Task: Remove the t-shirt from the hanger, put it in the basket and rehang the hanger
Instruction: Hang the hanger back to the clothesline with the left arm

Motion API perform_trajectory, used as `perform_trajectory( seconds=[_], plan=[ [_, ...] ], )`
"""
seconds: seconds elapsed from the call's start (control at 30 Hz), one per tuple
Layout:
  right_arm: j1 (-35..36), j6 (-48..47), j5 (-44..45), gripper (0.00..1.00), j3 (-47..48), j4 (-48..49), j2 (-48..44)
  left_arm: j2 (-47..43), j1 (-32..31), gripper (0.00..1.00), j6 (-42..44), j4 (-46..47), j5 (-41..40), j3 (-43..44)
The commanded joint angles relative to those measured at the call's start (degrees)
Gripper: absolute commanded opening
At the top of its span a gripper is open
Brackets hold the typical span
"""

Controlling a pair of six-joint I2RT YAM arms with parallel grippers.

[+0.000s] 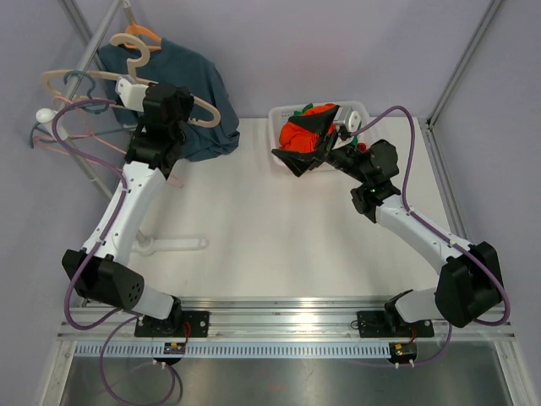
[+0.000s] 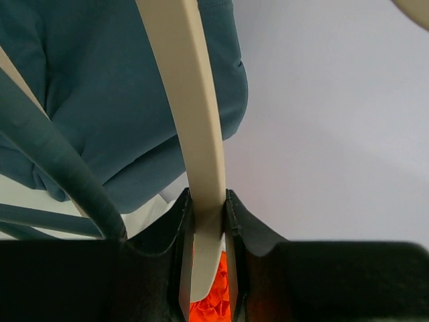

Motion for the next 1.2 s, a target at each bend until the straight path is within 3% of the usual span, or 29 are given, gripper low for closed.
perform_trajectory(
  seconds=[0.0, 0.33, 0.63, 0.8, 1.1, 1.17],
  plan=[
    [-0.5, -0.5, -0.8, 0.99, 0.7, 1.1, -1.6, 0.0, -0.1, 0.00, 2.2, -0.7, -5.8, 4.6],
    [-0.4, -0.5, -1.4, 1.00, 1.2, 0.5, -1.2, 1.3, -1.4, 0.00, 6.8, -4.7, -10.8, 9.7],
    [-0.4, -0.4, -1.9, 1.00, 1.4, 0.4, -0.9, 2.8, -0.1, 0.00, 3.2, -11.9, -9.4, 13.8],
    [-0.5, -0.5, -2.0, 0.99, 1.6, 0.0, -0.9, 3.9, 3.2, 0.00, 0.1, -14.5, -2.1, 15.0],
    [-0.5, -0.5, -2.2, 1.00, 1.5, 0.1, -0.9, 3.6, 3.8, 0.00, -3.2, -14.9, -2.7, 12.9],
    [-0.5, -0.6, -2.2, 0.99, 1.5, 0.0, -1.0, 3.8, 4.6, 0.00, -4.5, -15.2, 0.4, 13.1]
  ],
)
